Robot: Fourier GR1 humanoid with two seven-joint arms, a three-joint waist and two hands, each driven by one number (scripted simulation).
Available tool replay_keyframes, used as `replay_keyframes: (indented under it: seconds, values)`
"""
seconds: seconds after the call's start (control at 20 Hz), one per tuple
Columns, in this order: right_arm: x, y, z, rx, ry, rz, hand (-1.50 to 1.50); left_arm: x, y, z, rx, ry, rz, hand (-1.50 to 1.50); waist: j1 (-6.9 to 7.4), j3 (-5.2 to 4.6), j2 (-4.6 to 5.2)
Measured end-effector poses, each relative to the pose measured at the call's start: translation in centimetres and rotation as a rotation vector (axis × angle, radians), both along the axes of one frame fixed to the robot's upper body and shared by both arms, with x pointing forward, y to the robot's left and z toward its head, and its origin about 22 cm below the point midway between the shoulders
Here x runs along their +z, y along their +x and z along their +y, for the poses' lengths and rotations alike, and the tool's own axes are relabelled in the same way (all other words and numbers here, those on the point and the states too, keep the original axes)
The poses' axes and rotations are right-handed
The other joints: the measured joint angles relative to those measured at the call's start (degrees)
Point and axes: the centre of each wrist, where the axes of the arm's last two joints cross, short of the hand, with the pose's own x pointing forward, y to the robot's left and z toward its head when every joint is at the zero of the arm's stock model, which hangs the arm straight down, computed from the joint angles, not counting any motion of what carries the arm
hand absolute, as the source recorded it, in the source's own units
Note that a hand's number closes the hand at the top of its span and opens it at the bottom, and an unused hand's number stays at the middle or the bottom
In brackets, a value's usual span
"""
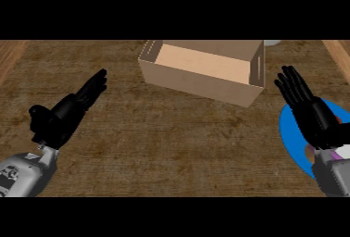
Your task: Pick the tomato from the plate and place it in the cardboard box
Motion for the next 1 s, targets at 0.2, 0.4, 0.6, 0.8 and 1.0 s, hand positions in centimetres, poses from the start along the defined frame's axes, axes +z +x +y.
replay_keyframes:
  seconds: [0.2,0.4,0.6,0.8,1.0]
  values:
    - [2.7,1.2,-2.4,0.077,0.039,-0.146,-1.50,-1.1,-0.6,1.5,0.110,0.037,-0.013,0.00,0.51,0.27,0.32]
    - [7.2,1.4,-6.6,0.045,-0.147,-0.304,1.50,-3.1,-1.5,3.7,0.259,0.076,0.002,0.00,0.59,0.04,0.43]
    - [4.2,1.5,-10.6,-0.117,-0.087,-0.330,-1.50,-5.3,-2.9,3.7,0.332,0.077,0.008,0.00,1.20,0.31,0.83]
    - [2.5,1.2,-14.9,-0.126,-0.059,-0.379,-1.50,-6.7,-3.9,3.6,0.365,0.077,0.013,0.00,1.10,0.39,0.88]
    - [4.2,0.7,-18.3,-0.076,-0.258,-0.388,-1.50,-7.6,-4.1,3.6,0.378,0.081,0.007,0.00,1.13,0.40,1.03]
